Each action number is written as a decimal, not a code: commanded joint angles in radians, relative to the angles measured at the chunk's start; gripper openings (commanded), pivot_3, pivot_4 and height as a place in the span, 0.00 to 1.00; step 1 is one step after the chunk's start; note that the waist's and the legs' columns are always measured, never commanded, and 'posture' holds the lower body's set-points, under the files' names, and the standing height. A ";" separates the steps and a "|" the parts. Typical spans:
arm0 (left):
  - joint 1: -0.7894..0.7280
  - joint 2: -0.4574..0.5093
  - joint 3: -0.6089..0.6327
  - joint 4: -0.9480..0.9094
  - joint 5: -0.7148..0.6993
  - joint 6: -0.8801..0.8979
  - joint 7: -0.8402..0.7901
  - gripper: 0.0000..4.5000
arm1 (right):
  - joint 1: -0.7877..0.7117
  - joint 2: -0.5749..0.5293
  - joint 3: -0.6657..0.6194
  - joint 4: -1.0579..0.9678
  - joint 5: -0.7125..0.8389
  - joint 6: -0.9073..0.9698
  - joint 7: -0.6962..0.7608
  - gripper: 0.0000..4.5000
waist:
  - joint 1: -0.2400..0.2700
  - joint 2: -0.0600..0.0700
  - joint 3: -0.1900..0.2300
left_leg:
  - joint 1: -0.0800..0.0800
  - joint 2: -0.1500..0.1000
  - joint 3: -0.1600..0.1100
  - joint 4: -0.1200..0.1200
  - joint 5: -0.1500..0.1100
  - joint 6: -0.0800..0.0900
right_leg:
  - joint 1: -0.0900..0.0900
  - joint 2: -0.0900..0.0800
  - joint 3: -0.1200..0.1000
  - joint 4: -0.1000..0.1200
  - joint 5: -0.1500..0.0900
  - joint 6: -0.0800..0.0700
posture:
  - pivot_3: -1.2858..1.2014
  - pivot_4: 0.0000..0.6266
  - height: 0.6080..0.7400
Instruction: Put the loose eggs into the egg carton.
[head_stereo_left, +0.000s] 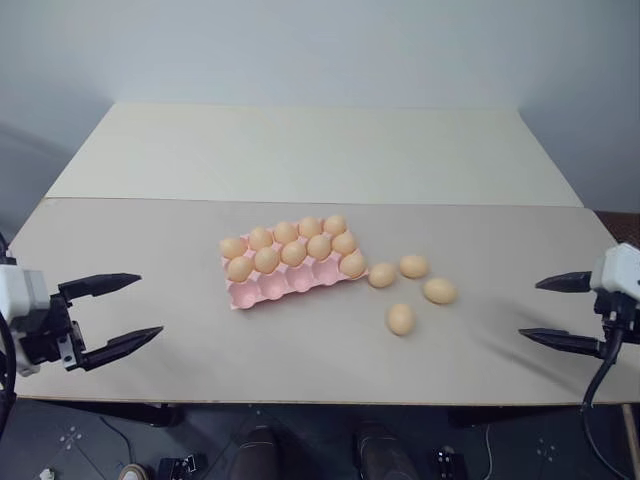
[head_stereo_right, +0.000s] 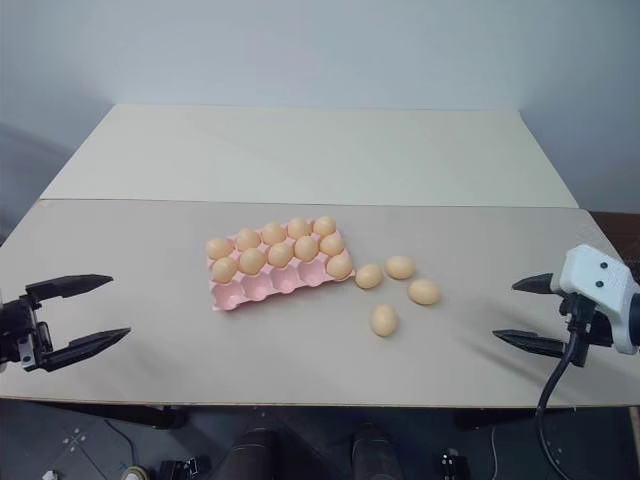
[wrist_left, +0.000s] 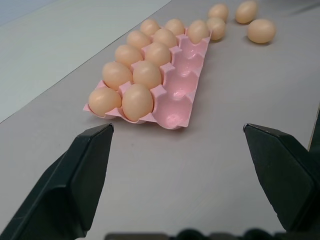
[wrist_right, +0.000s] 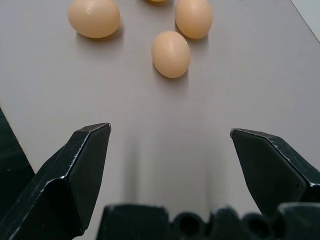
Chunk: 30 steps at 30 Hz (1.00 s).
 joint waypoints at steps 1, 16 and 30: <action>-0.015 0.005 -0.004 -0.008 -0.007 -0.010 0.004 1.00 | 0.003 -0.002 -0.044 -0.030 0.006 0.012 -0.011 0.99 | 0.000 0.000 0.000 | 0.000 0.000 0.000 0.000 0.000 0.000 | 0.000 0.000 0.000 0.000 0.000 0.000 | 0.52 0.24 1.00; -0.147 0.018 -0.123 0.059 0.005 -0.025 -0.019 1.00 | 0.053 0.087 -0.130 -0.283 0.087 0.207 -0.134 0.99 | -0.001 0.000 0.000 | 0.000 0.000 0.000 0.000 0.000 0.000 | 0.000 0.000 0.000 0.000 0.000 0.000 | 0.52 0.24 1.00; -0.175 -0.011 -0.220 -0.005 0.000 -0.011 0.006 1.00 | -0.215 0.278 0.476 -0.469 -0.007 0.344 -0.585 0.99 | 0.001 -0.002 -0.001 | -0.002 0.000 -0.001 0.000 0.000 0.000 | -0.001 0.000 0.000 -0.001 0.001 0.000 | 0.52 0.24 1.00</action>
